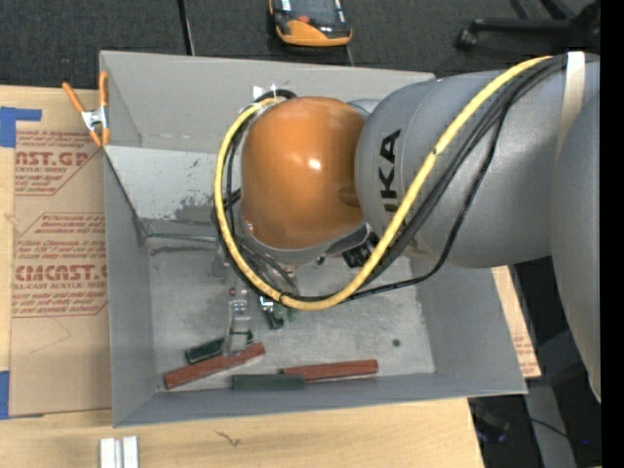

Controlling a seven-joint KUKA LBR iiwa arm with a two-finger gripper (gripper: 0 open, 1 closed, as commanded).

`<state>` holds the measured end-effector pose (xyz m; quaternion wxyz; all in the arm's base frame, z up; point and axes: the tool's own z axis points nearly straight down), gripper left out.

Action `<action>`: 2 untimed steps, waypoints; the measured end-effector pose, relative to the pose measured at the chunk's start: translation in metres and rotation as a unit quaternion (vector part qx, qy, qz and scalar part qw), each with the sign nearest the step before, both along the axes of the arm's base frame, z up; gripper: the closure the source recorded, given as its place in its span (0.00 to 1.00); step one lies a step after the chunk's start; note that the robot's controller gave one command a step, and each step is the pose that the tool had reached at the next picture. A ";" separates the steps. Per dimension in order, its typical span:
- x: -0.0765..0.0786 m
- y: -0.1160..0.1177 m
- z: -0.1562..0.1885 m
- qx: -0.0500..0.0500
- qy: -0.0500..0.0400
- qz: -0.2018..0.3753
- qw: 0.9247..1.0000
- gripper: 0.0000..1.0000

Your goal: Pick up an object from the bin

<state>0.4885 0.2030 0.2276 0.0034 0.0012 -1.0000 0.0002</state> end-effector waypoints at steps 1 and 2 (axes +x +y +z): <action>0.002 -0.001 0.004 0.001 -0.004 -0.001 1.000 0.00; -0.003 -0.002 -0.078 0.002 -0.006 0.030 1.000 0.00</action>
Offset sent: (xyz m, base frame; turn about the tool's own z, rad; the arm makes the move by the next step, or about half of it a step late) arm -0.0096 -0.0027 -0.1576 -0.1204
